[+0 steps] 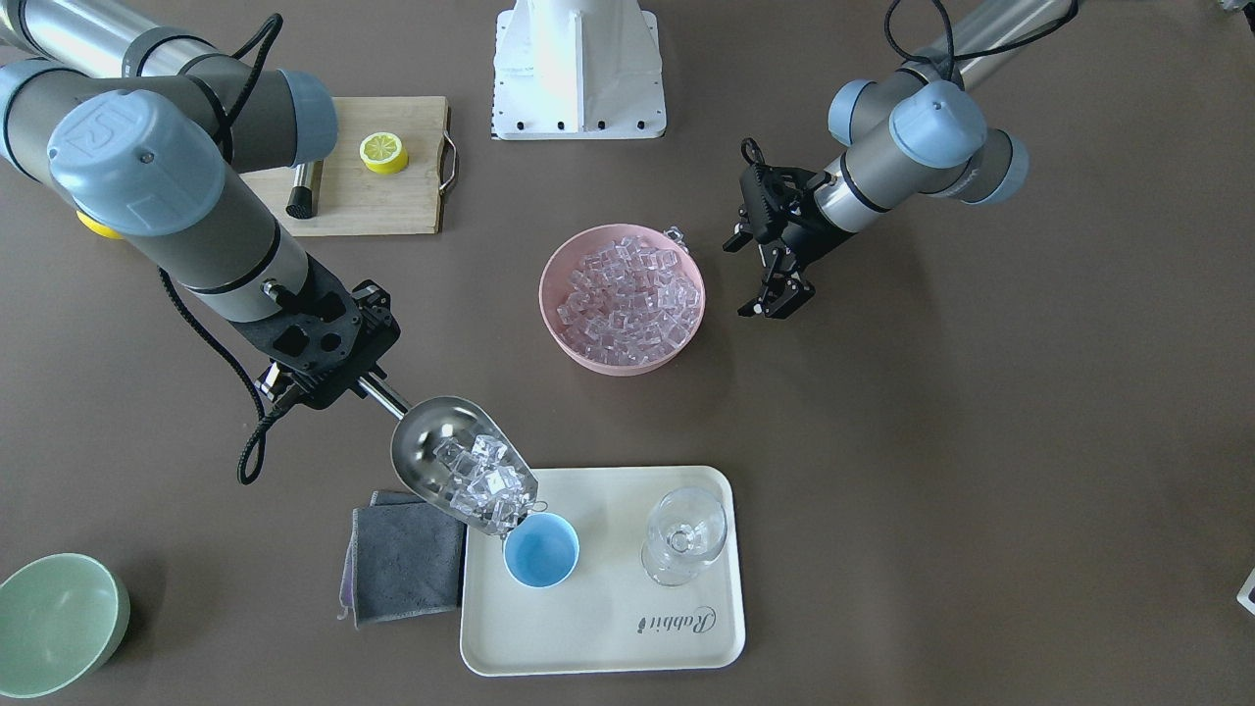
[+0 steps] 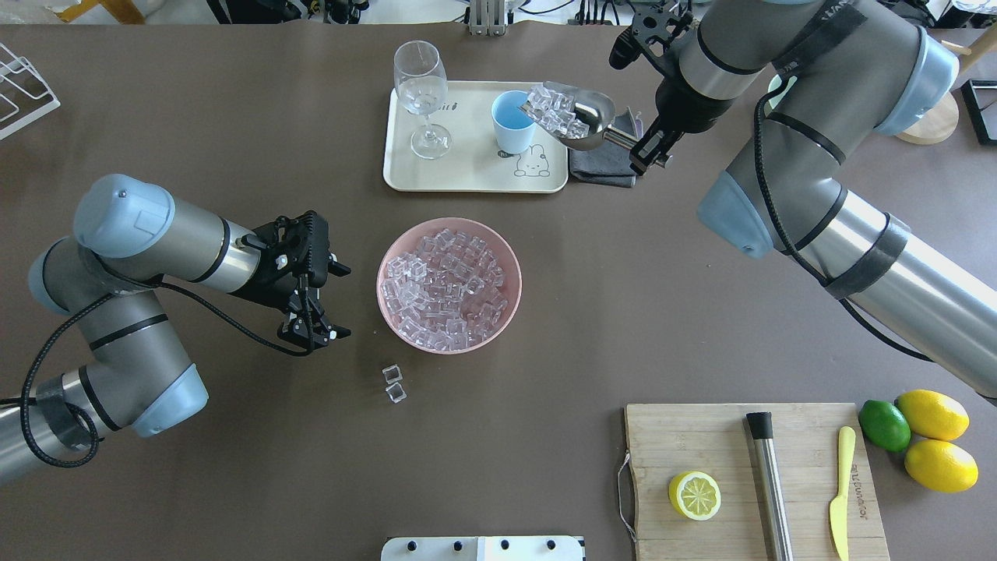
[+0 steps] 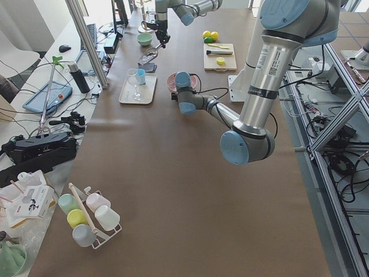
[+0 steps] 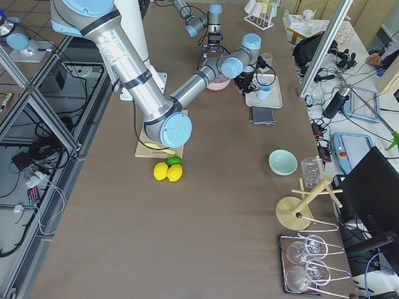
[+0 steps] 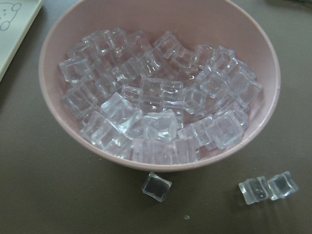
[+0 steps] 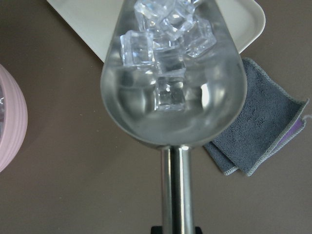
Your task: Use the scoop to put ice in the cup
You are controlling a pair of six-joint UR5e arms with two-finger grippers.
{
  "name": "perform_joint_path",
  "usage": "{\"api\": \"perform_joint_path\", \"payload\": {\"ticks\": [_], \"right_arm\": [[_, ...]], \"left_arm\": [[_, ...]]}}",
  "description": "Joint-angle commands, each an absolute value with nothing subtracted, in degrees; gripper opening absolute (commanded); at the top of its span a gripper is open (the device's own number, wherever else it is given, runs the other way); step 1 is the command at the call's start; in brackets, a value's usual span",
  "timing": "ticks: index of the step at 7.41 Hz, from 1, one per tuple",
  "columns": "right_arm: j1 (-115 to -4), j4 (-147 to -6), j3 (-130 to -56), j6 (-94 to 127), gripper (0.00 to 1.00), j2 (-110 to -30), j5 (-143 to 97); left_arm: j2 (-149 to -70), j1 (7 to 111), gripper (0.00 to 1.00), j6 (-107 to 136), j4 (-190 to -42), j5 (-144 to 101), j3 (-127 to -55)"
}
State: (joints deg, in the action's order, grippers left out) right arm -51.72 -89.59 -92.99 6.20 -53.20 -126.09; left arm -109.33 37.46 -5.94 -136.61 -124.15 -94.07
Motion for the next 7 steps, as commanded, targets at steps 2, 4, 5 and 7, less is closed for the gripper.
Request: {"api": "perform_joint_path", "payload": {"ticks": [2, 4, 5, 7], "right_arm": [[-51.7, -95.8, -90.9, 5.7, 0.00, -50.0, -125.9], [-51.7, -98.8, -90.4, 5.5, 0.00, -48.0, -125.9], [-51.7, -99.8, -89.3, 5.2, 0.00, -46.8, -125.8], [-51.7, -104.0, -89.0, 2.4, 0.00, -45.5, -124.6]], "left_arm": [[-108.5, 44.4, 0.99, -18.1, -111.9, -128.2, -104.8], [-107.8, 46.5, 0.99, -18.6, -106.3, -128.1, -106.3], [-108.2, 47.2, 0.99, -17.7, -102.3, -128.1, -106.6], [-107.8, 47.8, 0.99, -6.3, -101.6, -127.7, -106.7]]}}
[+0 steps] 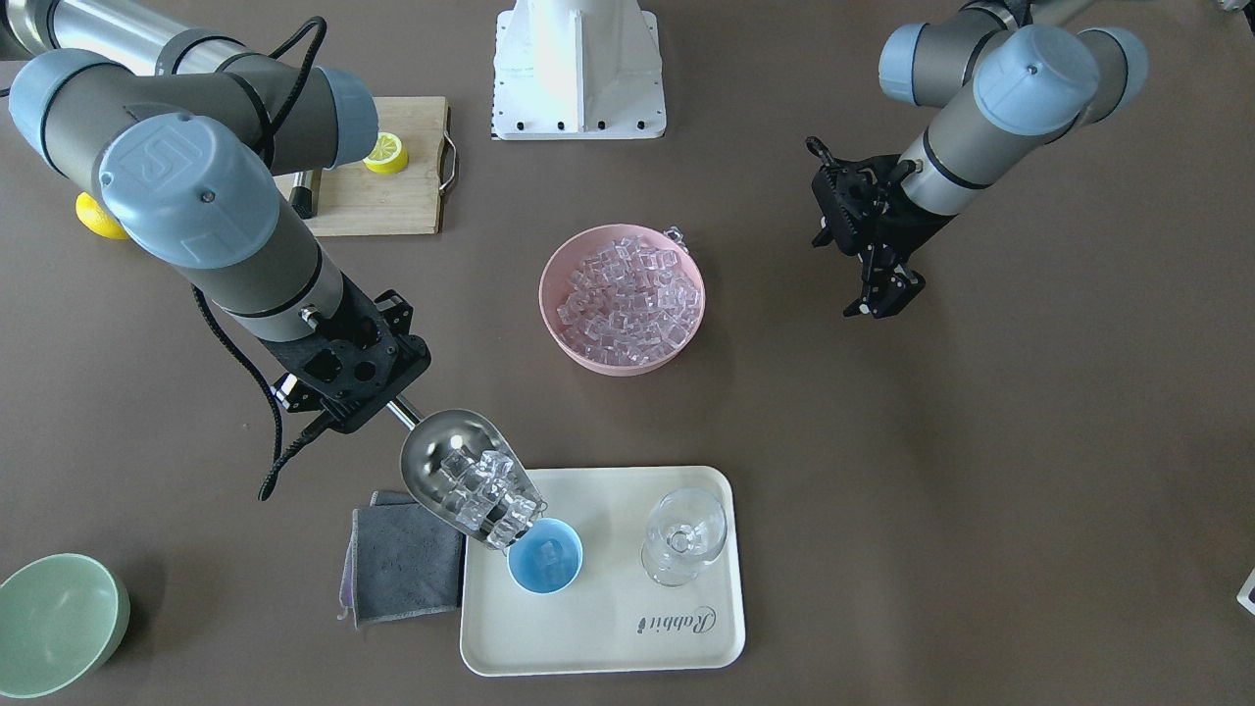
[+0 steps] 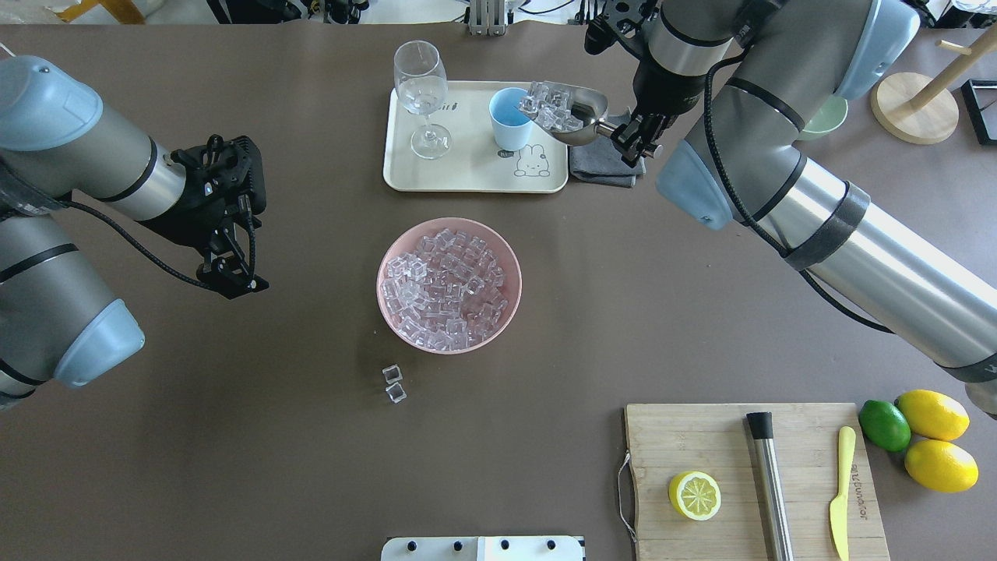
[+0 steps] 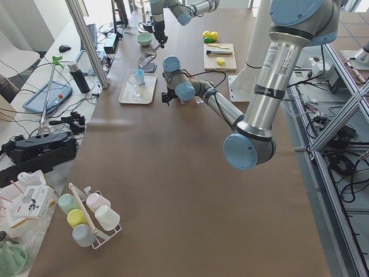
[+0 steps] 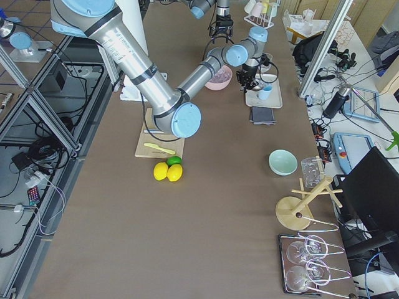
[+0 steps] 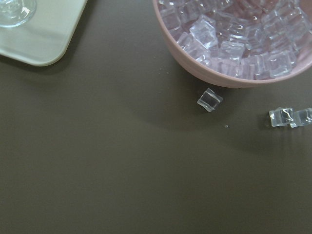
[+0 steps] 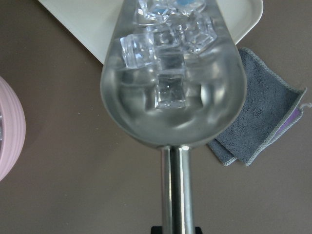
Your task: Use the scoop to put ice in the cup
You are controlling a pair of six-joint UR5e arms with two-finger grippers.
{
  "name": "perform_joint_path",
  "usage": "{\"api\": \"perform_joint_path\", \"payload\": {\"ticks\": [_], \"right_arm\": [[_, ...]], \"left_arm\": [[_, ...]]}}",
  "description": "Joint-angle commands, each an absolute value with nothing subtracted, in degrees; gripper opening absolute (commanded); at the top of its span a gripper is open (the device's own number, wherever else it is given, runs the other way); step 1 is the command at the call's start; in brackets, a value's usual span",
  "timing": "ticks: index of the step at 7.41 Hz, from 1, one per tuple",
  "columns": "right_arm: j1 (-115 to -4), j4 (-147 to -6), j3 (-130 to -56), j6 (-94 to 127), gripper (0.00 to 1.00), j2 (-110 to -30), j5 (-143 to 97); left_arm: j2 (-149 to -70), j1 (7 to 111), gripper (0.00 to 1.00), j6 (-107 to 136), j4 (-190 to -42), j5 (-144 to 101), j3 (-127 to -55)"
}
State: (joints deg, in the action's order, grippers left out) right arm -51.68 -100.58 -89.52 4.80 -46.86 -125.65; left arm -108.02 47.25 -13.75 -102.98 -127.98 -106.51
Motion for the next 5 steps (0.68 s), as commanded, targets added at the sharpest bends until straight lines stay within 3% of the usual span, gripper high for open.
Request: {"api": "perform_joint_path", "payload": {"ticks": [1, 5], "right_arm": [[-51.7, -105.8, -86.6, 1.5, 0.00, -43.1, -124.1], [-51.8, -111.5, -83.1, -3.4, 0.00, -39.0, -122.7]], "left_arm": [[-107.5, 48.0, 0.99, -5.8, -101.7, -127.3, -106.5], [-103.2, 52.4, 0.99, 11.7, -101.4, -127.8, -105.5]]}}
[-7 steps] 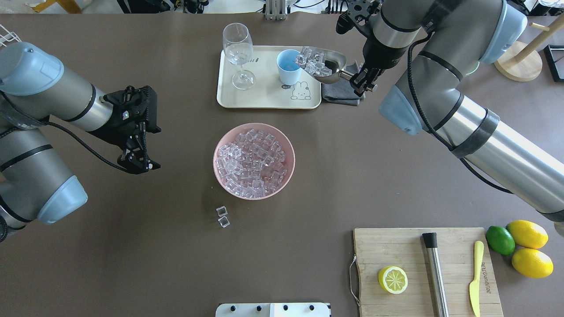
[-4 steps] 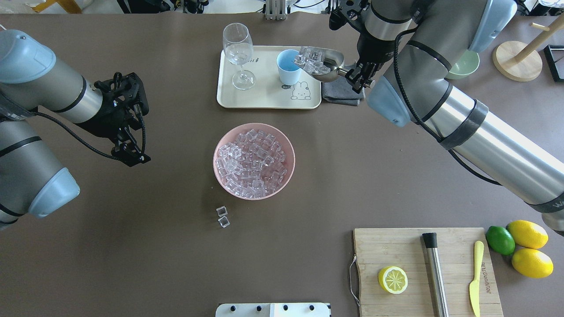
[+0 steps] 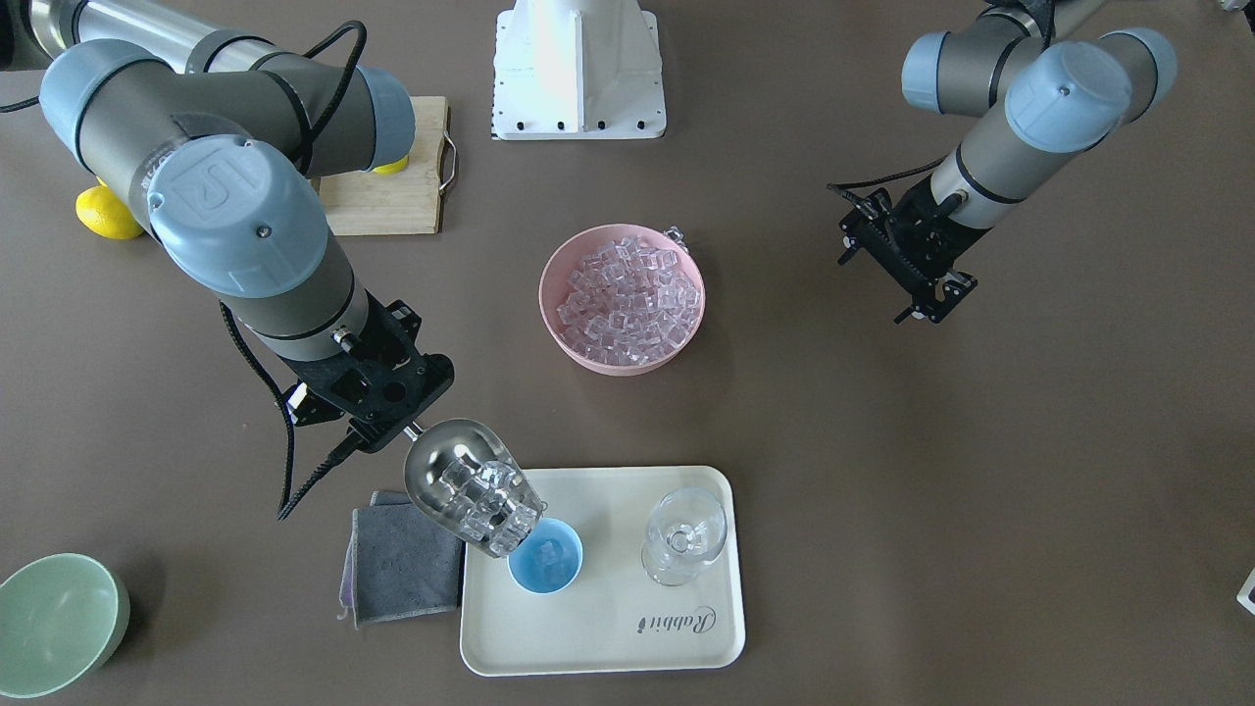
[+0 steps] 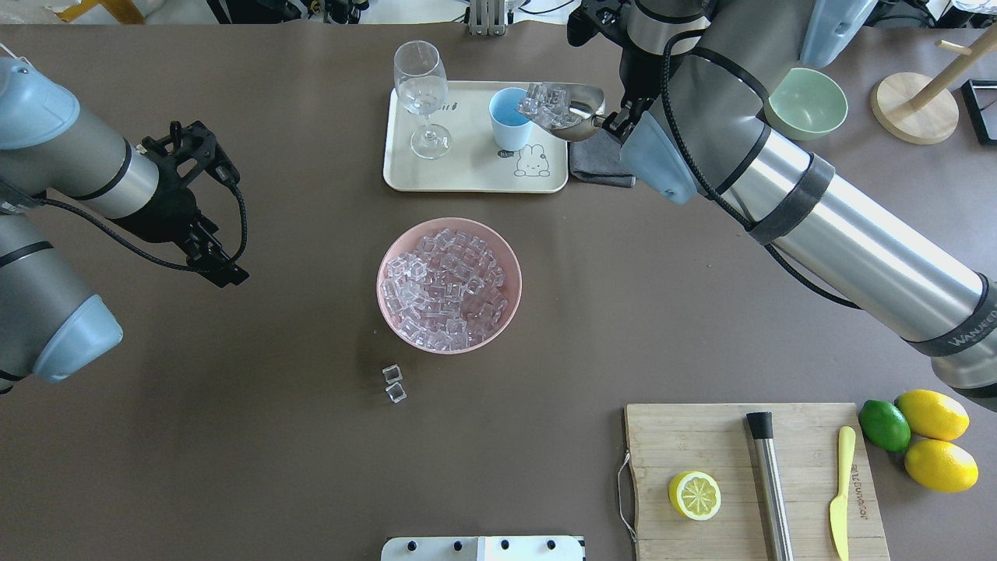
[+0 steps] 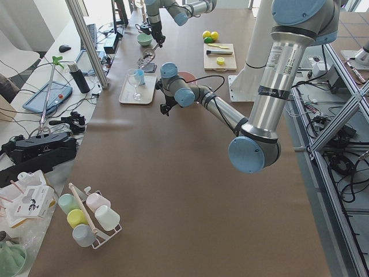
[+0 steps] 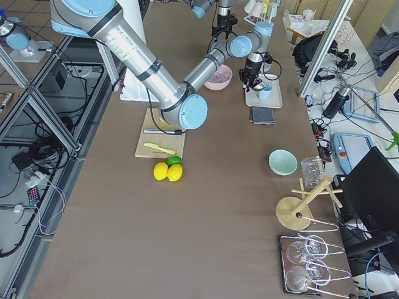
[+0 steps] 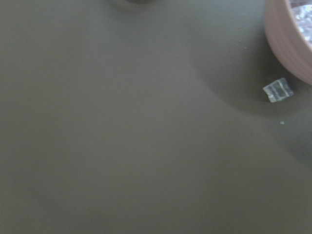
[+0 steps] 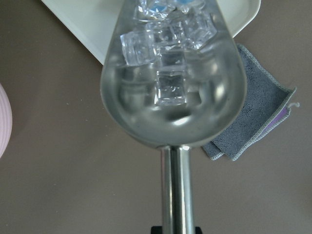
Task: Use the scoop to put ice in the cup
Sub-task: 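Tilt the scoop into the blue cup while the left arm withdraws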
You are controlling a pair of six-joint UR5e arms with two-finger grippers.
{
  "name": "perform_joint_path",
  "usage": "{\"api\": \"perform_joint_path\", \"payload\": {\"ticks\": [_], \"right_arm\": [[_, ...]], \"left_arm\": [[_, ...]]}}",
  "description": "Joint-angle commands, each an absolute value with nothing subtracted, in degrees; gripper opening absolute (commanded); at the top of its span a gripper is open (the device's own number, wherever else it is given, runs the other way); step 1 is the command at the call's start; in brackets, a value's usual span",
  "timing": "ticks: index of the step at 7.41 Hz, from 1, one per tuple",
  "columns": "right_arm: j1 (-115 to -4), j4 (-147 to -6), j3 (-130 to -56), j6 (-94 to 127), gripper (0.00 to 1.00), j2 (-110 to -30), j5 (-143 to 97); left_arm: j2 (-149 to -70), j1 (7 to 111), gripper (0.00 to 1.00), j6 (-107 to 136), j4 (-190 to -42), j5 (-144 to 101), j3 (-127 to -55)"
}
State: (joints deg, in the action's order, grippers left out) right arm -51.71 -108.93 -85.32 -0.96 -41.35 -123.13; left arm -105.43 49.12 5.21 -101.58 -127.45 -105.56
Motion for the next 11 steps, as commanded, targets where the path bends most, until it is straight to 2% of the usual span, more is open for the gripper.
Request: {"api": "perform_joint_path", "payload": {"ticks": [1, 4, 7, 8, 9, 11], "right_arm": [[-51.8, -113.2, -82.3, -4.2, 0.00, -37.9, -122.6], [-51.8, -115.8, -80.4, -5.3, 0.00, -35.7, -122.3], [-51.8, -119.7, -80.3, -7.3, 0.00, -34.3, -120.6], [-51.8, -121.2, -80.3, -7.8, 0.00, -33.8, -120.2], [-51.8, -122.5, -81.7, -8.4, 0.00, -33.9, -119.8], [-52.6, -123.7, -94.6, -6.6, 0.00, -43.1, -119.8]], "left_arm": [[-101.5, 58.6, 0.99, 11.7, -101.3, -128.5, -105.6], [-93.4, 78.5, 0.99, 11.6, -101.3, -137.5, -105.2], [-88.5, 92.3, 0.99, 7.0, -101.3, -134.6, -100.2], [-86.6, 93.4, 0.99, 2.7, -101.0, -132.3, -99.3], [-85.2, 92.6, 0.99, 2.2, -99.1, -131.8, -98.2], [-84.8, 92.1, 0.99, 2.1, -98.4, -131.7, -96.9]]}}
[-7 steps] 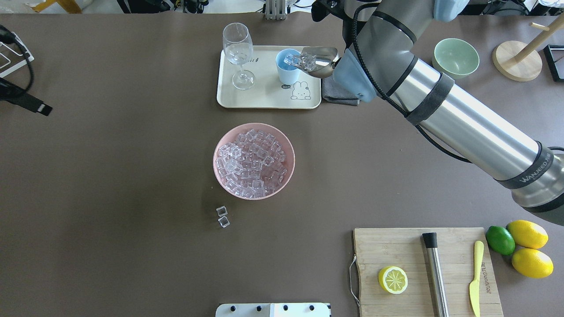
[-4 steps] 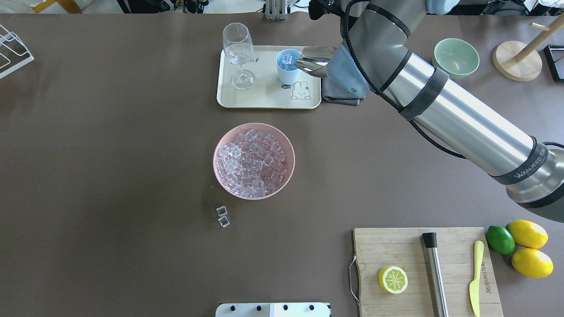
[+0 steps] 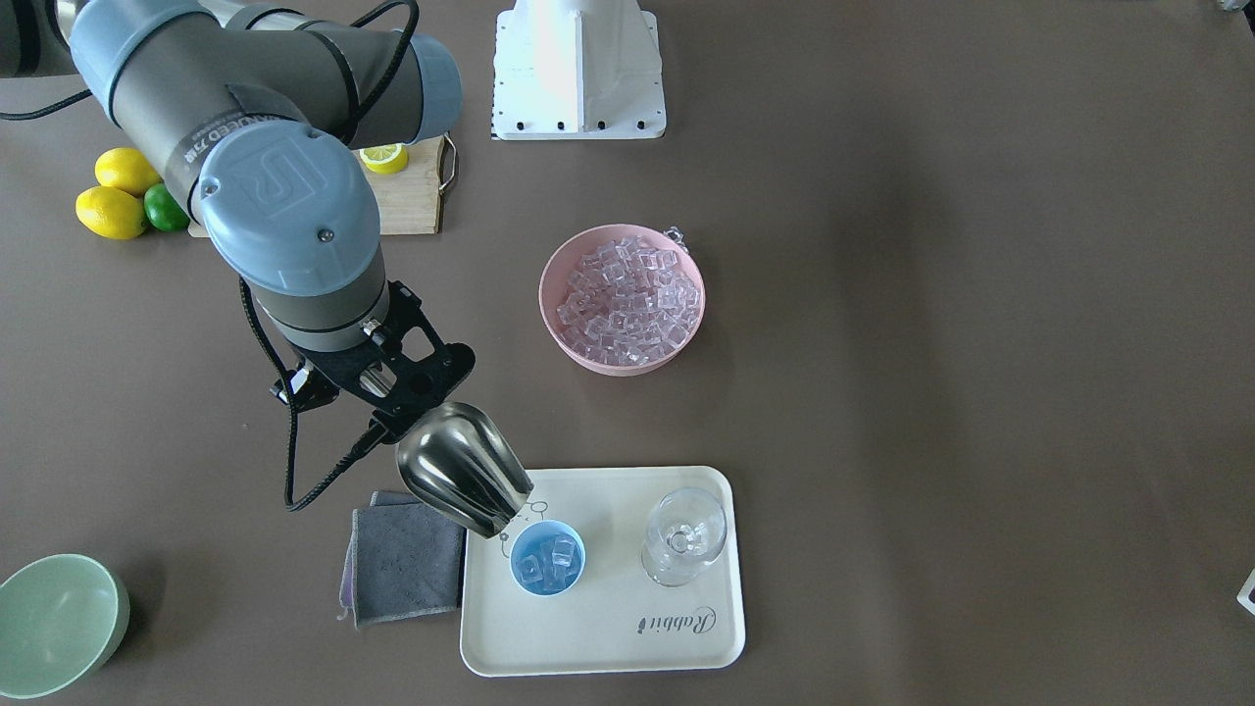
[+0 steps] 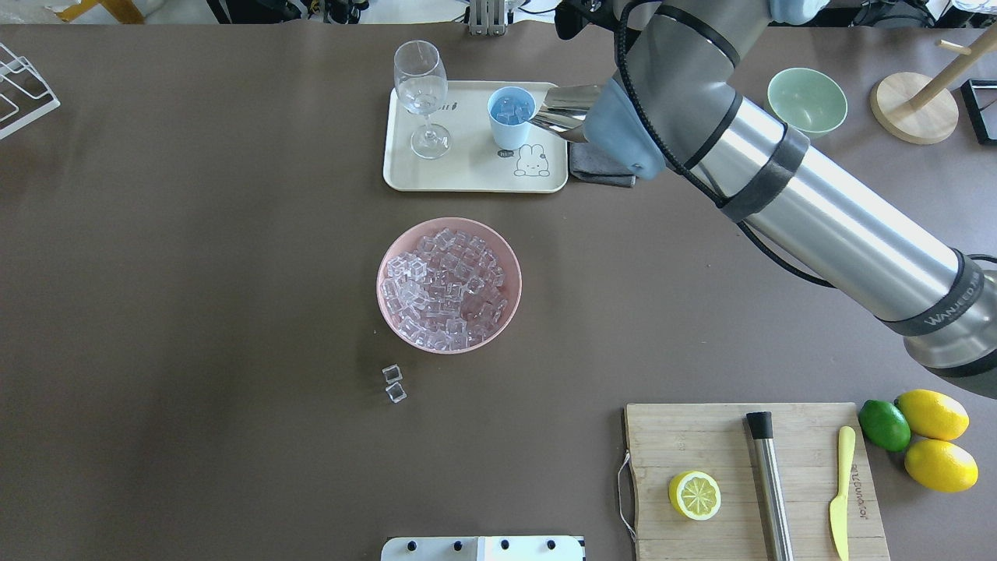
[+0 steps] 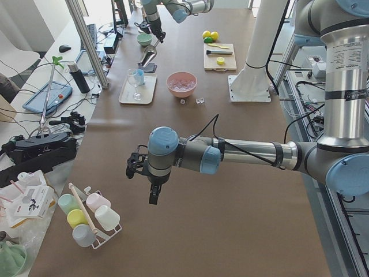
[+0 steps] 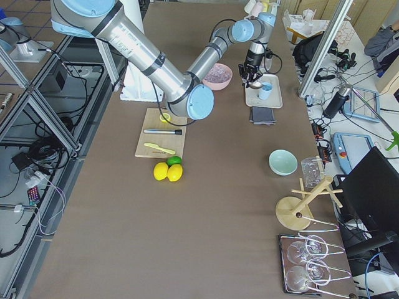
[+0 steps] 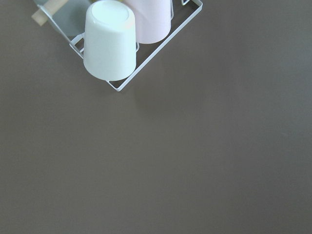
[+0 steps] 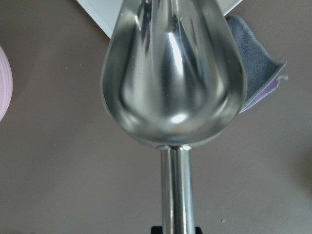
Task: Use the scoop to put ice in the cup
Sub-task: 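Carry the empty scoop back beside the table edge with the right gripper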
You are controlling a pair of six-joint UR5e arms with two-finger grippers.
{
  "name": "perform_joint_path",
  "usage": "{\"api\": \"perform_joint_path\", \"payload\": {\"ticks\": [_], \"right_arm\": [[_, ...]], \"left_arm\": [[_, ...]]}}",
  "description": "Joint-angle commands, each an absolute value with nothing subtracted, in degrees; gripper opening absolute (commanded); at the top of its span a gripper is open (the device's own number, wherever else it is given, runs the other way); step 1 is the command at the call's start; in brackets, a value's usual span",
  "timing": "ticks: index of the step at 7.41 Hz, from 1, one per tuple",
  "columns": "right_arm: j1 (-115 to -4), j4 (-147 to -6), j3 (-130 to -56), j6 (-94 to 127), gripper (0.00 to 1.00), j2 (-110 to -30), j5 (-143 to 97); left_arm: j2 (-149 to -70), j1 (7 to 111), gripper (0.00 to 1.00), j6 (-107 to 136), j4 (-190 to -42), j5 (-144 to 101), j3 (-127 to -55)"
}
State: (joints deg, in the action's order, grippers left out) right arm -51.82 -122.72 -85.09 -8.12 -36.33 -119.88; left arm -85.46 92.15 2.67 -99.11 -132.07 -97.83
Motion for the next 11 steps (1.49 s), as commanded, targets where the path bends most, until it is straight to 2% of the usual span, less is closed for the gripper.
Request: {"api": "perform_joint_path", "payload": {"ticks": [1, 3, 4, 7, 8, 10, 11], "right_arm": [[-54.4, -123.7, -99.7, -4.0, 0.00, -48.2, -120.8], [-57.2, -121.2, -113.4, 9.5, 0.00, -62.6, -122.7], [-59.5, -115.4, -117.9, 11.9, 0.00, -71.8, -123.6], [-67.8, -101.9, -117.4, 19.6, 0.00, -89.5, -129.2], [-68.2, -93.0, -116.6, 27.9, 0.00, -95.1, -129.2], [-68.3, -70.2, -108.3, 41.6, 0.00, -100.9, -129.2], [-68.3, -64.0, -105.4, 42.8, 0.00, -102.9, -128.9]], "left_arm": [[-84.7, 92.1, 0.99, 1.9, -98.4, -131.2, -96.3], [-84.6, 92.2, 0.99, 1.9, -98.4, -131.0, -95.9], [-84.6, 92.0, 0.99, 1.9, -98.4, -131.0, -95.9], [-84.6, 92.0, 0.99, 2.0, -98.3, -131.0, -96.0], [-84.7, 91.9, 0.99, 2.0, -98.3, -131.1, -96.2], [-84.7, 92.1, 0.99, 2.0, -98.3, -131.3, -96.2], [-84.8, 92.0, 0.99, 2.0, -98.3, -131.3, -96.2]]}}
